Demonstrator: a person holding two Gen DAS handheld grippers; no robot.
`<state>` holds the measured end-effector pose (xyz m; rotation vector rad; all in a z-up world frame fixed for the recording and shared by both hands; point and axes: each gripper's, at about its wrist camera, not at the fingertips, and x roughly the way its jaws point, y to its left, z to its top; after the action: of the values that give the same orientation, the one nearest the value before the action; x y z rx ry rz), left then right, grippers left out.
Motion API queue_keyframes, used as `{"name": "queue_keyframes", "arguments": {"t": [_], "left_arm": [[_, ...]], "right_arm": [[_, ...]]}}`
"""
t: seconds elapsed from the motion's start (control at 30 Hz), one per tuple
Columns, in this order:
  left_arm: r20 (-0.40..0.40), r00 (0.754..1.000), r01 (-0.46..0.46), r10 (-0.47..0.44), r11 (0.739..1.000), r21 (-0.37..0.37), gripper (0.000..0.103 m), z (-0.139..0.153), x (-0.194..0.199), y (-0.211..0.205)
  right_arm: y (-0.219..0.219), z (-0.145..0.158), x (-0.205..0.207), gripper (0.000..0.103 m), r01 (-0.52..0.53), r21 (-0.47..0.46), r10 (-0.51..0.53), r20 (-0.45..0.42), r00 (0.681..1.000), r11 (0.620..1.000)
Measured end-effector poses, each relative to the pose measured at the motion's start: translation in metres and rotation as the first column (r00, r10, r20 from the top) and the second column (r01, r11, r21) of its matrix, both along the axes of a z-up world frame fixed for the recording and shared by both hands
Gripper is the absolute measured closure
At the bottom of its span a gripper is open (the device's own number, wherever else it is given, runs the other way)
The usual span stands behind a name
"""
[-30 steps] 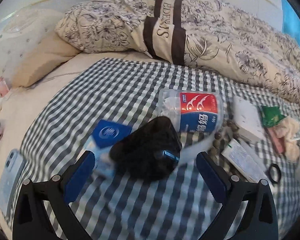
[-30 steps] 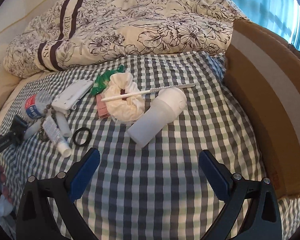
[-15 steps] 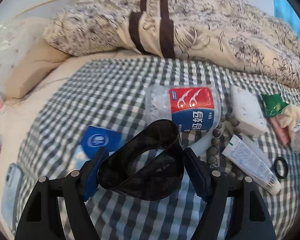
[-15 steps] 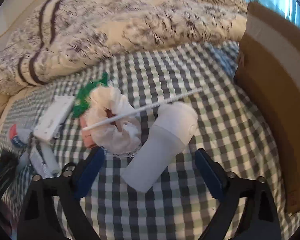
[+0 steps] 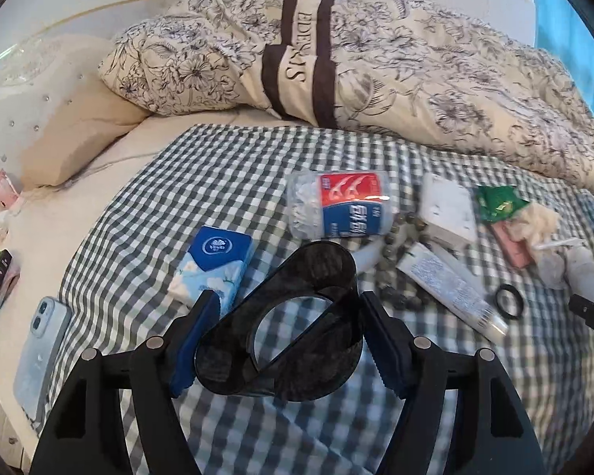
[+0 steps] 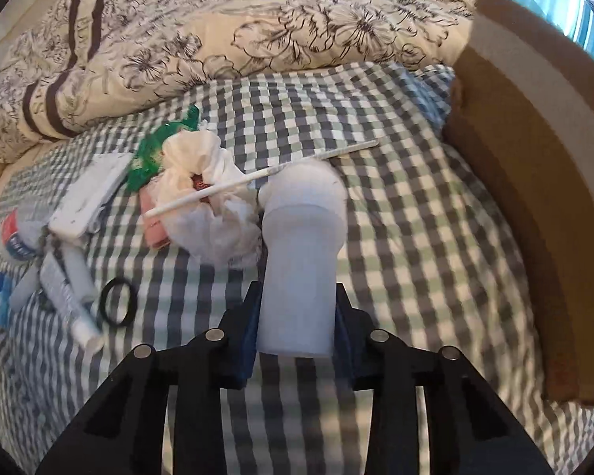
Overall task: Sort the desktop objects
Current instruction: 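Grasp the black eye mask with the left tool while the right tool grasps the white cup, then lift the eye mask with the left tool while the right tool carries the white cup toward the box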
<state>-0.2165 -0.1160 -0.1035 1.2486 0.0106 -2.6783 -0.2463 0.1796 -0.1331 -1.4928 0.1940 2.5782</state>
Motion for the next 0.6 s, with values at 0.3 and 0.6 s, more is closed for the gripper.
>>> {"name": "queue_keyframes", "arguments": {"t": [0.3,0.6], "left_arm": [[-0.047,0.997,0.062,-0.062,0.998,0.007,0.056,0.042,0.044,0.033],[-0.040,0.990,0.133,-0.132,0.991,0.030,0.060,0.050,0.082,0.061]], "right_arm": [[-0.003,0.050,0.062,0.078,-0.068,-0.086,0.063,-0.058,0.996,0.994],[-0.002,0.079,0.123,0.102,-0.130,-0.119,0.120,-0.090,0.989,0.984]]}}
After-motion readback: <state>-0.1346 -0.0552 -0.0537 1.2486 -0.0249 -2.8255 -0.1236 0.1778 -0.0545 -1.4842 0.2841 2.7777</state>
